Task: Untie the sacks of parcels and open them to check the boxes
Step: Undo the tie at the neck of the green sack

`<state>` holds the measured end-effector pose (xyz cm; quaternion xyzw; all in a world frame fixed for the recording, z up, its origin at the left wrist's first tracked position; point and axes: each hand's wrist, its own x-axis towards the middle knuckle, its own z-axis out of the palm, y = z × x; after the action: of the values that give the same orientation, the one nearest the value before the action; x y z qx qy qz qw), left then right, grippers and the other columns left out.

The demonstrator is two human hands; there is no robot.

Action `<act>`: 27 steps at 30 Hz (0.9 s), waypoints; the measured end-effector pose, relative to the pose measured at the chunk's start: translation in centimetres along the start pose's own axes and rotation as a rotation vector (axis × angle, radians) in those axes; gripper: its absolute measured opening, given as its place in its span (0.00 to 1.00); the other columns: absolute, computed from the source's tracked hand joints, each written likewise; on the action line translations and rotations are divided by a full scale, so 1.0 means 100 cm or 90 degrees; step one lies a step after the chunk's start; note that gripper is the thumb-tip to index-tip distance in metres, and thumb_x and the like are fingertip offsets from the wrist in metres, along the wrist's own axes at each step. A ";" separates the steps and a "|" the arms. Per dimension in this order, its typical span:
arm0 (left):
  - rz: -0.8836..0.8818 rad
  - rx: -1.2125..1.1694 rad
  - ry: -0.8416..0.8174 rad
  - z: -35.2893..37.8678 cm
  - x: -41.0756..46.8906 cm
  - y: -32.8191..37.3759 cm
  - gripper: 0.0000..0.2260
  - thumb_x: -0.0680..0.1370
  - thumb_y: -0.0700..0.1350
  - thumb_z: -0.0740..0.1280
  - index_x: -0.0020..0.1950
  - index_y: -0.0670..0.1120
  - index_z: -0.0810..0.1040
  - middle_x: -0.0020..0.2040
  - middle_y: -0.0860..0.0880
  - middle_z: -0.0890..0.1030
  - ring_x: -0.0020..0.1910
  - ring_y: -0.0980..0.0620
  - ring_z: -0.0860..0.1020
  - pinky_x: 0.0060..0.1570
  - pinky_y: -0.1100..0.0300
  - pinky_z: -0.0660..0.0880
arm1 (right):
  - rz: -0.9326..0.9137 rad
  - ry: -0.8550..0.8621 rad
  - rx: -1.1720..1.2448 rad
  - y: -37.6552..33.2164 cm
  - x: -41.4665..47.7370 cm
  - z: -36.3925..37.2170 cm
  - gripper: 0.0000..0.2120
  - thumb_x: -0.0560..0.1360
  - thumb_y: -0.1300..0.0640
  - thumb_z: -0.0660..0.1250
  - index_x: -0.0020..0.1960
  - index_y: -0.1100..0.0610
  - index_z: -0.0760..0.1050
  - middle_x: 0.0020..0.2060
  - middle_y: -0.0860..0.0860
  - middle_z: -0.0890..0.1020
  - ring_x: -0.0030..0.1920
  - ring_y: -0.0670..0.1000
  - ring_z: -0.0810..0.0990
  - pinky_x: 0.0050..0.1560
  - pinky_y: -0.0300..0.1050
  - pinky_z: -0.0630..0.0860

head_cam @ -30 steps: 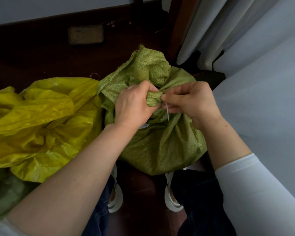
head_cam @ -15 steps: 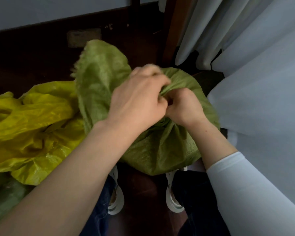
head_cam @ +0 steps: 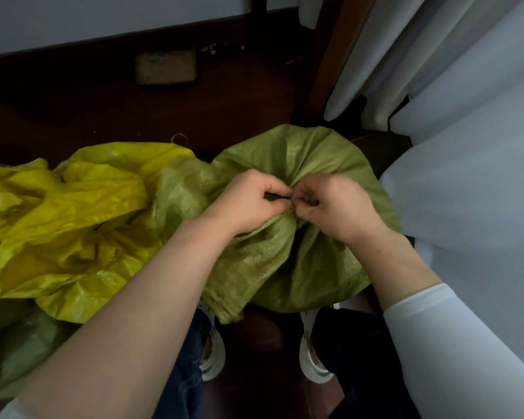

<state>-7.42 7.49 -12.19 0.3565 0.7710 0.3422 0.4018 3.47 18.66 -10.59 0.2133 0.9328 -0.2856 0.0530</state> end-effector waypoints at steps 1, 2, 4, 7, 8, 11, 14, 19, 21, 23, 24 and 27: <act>0.005 0.063 0.008 0.002 0.001 -0.001 0.10 0.73 0.41 0.71 0.53 0.43 0.83 0.52 0.48 0.83 0.54 0.51 0.79 0.61 0.54 0.73 | 0.008 -0.029 -0.016 0.000 0.000 0.000 0.08 0.73 0.56 0.66 0.49 0.57 0.79 0.45 0.52 0.82 0.47 0.55 0.79 0.45 0.51 0.78; 0.002 0.106 0.019 0.004 0.001 -0.002 0.09 0.72 0.43 0.71 0.51 0.45 0.83 0.51 0.49 0.83 0.52 0.50 0.79 0.59 0.53 0.74 | 0.017 -0.049 -0.034 0.000 0.000 0.001 0.09 0.73 0.55 0.65 0.50 0.56 0.79 0.46 0.53 0.82 0.48 0.55 0.79 0.46 0.51 0.77; -0.018 0.140 0.040 0.010 0.000 -0.003 0.08 0.72 0.46 0.72 0.50 0.48 0.83 0.49 0.49 0.83 0.50 0.49 0.80 0.55 0.53 0.75 | 0.032 -0.071 -0.066 0.000 0.001 0.001 0.10 0.74 0.53 0.64 0.51 0.56 0.79 0.48 0.53 0.82 0.50 0.55 0.78 0.48 0.50 0.77; -0.038 0.119 0.040 0.023 0.000 -0.008 0.08 0.73 0.44 0.71 0.52 0.48 0.82 0.50 0.47 0.83 0.50 0.48 0.80 0.54 0.54 0.76 | 0.049 -0.097 -0.093 -0.001 0.001 0.001 0.11 0.75 0.54 0.63 0.53 0.56 0.78 0.50 0.53 0.81 0.53 0.56 0.78 0.48 0.48 0.75; -0.048 0.095 0.037 0.027 0.000 -0.010 0.09 0.73 0.43 0.70 0.53 0.48 0.81 0.51 0.47 0.83 0.51 0.48 0.80 0.54 0.55 0.76 | 0.055 -0.108 -0.101 -0.001 0.001 0.002 0.11 0.75 0.54 0.63 0.55 0.56 0.78 0.51 0.54 0.81 0.54 0.56 0.78 0.49 0.49 0.74; -0.068 0.009 0.065 0.033 0.000 -0.013 0.09 0.73 0.40 0.69 0.53 0.46 0.81 0.50 0.49 0.83 0.51 0.50 0.80 0.55 0.56 0.76 | 0.083 -0.104 -0.079 -0.002 0.002 0.003 0.11 0.75 0.56 0.63 0.54 0.56 0.79 0.51 0.55 0.82 0.54 0.58 0.78 0.50 0.49 0.75; -0.056 -0.013 0.118 0.030 -0.002 -0.010 0.07 0.73 0.41 0.70 0.50 0.46 0.83 0.46 0.50 0.83 0.48 0.51 0.80 0.52 0.58 0.77 | 0.147 -0.066 0.011 -0.001 0.004 0.001 0.07 0.74 0.57 0.67 0.50 0.56 0.81 0.45 0.54 0.83 0.49 0.57 0.80 0.50 0.49 0.77; 0.038 0.157 0.111 0.029 -0.006 -0.002 0.09 0.75 0.43 0.67 0.53 0.46 0.82 0.52 0.47 0.83 0.53 0.49 0.79 0.55 0.55 0.75 | 0.206 -0.099 -0.065 -0.004 0.006 -0.001 0.09 0.74 0.53 0.67 0.51 0.54 0.81 0.48 0.55 0.82 0.50 0.57 0.79 0.47 0.48 0.77; 0.066 0.203 0.107 0.029 -0.006 -0.003 0.10 0.76 0.42 0.66 0.55 0.45 0.82 0.53 0.46 0.83 0.55 0.47 0.78 0.56 0.53 0.74 | 0.186 -0.086 -0.113 -0.006 0.004 0.000 0.09 0.76 0.53 0.64 0.52 0.55 0.80 0.48 0.54 0.81 0.50 0.57 0.79 0.44 0.47 0.75; 0.073 0.192 0.150 0.029 -0.005 -0.004 0.10 0.76 0.42 0.65 0.54 0.45 0.82 0.52 0.46 0.83 0.53 0.46 0.79 0.53 0.54 0.75 | 0.149 -0.037 -0.125 -0.008 0.002 0.002 0.10 0.76 0.55 0.62 0.51 0.56 0.79 0.46 0.54 0.81 0.48 0.58 0.79 0.39 0.44 0.71; 0.070 0.175 0.184 0.028 -0.006 -0.003 0.09 0.76 0.42 0.65 0.54 0.45 0.82 0.51 0.46 0.83 0.50 0.46 0.80 0.50 0.56 0.76 | 0.133 -0.010 -0.128 -0.009 0.001 0.004 0.10 0.75 0.56 0.61 0.50 0.57 0.79 0.45 0.54 0.81 0.47 0.58 0.79 0.38 0.43 0.69; 0.032 0.122 0.249 0.032 -0.006 0.000 0.08 0.76 0.42 0.66 0.52 0.43 0.81 0.46 0.46 0.84 0.38 0.46 0.79 0.38 0.61 0.71 | 0.121 0.064 -0.074 -0.011 0.000 0.009 0.10 0.75 0.58 0.61 0.50 0.58 0.79 0.45 0.55 0.83 0.46 0.58 0.79 0.40 0.44 0.72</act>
<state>-4.40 7.75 -13.43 0.3386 0.8542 0.3399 0.2004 3.03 17.33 -10.78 0.3111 0.9250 -0.2133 0.0453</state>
